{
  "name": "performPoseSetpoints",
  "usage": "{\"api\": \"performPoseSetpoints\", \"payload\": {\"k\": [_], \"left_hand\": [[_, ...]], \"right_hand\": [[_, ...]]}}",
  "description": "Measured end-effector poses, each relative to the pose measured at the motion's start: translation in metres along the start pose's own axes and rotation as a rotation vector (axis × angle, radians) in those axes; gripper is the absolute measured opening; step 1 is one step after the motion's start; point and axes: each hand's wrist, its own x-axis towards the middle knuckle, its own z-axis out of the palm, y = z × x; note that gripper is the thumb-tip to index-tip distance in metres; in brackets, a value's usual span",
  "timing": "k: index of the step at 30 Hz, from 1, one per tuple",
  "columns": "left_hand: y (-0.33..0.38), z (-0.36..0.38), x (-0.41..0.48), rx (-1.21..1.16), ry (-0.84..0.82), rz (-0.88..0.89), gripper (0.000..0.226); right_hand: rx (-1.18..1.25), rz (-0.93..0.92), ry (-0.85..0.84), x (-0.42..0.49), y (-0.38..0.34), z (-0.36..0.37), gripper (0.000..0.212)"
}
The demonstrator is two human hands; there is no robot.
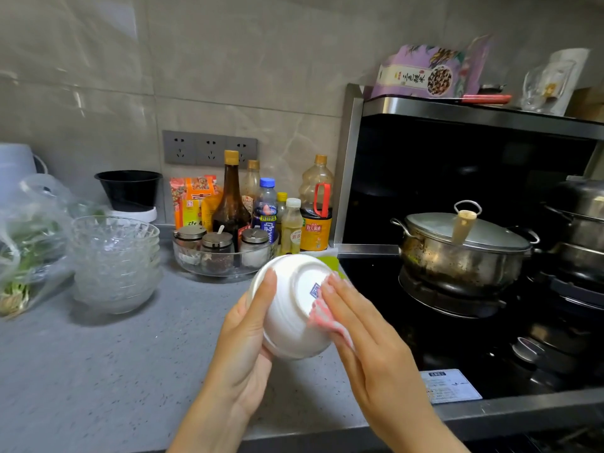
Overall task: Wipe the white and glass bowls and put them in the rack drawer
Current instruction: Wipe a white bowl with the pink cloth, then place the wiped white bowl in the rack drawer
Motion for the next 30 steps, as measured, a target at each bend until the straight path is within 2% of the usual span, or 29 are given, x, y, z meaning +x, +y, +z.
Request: {"api": "performPoseSetpoints", "payload": {"k": [3, 5, 10, 12, 16, 18, 20, 22, 24, 27, 30], "left_hand": [[-0.007, 0.002, 0.000, -0.047, -0.026, -0.082, 0.052], [-0.015, 0.004, -0.001, -0.054, -0.066, -0.115, 0.046], [-0.025, 0.000, 0.003, -0.070, -0.108, -0.091, 0.042], [-0.025, -0.007, 0.008, -0.079, -0.085, -0.082, 0.048], [-0.022, -0.021, 0.021, -0.154, -0.017, -0.059, 0.078], [-0.021, -0.029, 0.026, -0.135, 0.029, -0.027, 0.059], [-0.024, -0.035, 0.027, -0.089, 0.060, -0.013, 0.044], [-0.028, -0.039, 0.027, -0.067, 0.075, -0.029, 0.046], [-0.032, -0.041, 0.024, -0.054, 0.083, -0.044, 0.045], [-0.039, -0.040, 0.019, -0.053, 0.072, -0.064, 0.043], [-0.047, -0.032, 0.014, -0.028, 0.046, -0.091, 0.040]], "right_hand": [[-0.012, -0.049, 0.013, -0.002, -0.010, 0.005, 0.042], [-0.029, -0.049, 0.003, 0.004, -0.011, 0.006, 0.045], [0.119, 0.110, -0.022, 0.013, 0.003, -0.001, 0.047], [0.184, 0.136, -0.046, 0.007, 0.011, -0.003, 0.043], [0.227, 0.227, -0.122, -0.014, 0.038, -0.005, 0.041], [0.261, 0.302, -0.120, -0.026, 0.053, -0.003, 0.038], [0.365, 0.456, -0.152, -0.037, 0.060, -0.002, 0.031], [0.391, 0.578, -0.243, -0.050, 0.067, 0.002, 0.039], [0.336, 0.665, -0.390, -0.065, 0.072, 0.005, 0.057], [0.266, 0.680, -0.587, -0.078, 0.072, 0.002, 0.077], [0.513, 0.811, -0.509, -0.073, 0.065, -0.014, 0.077]]}}
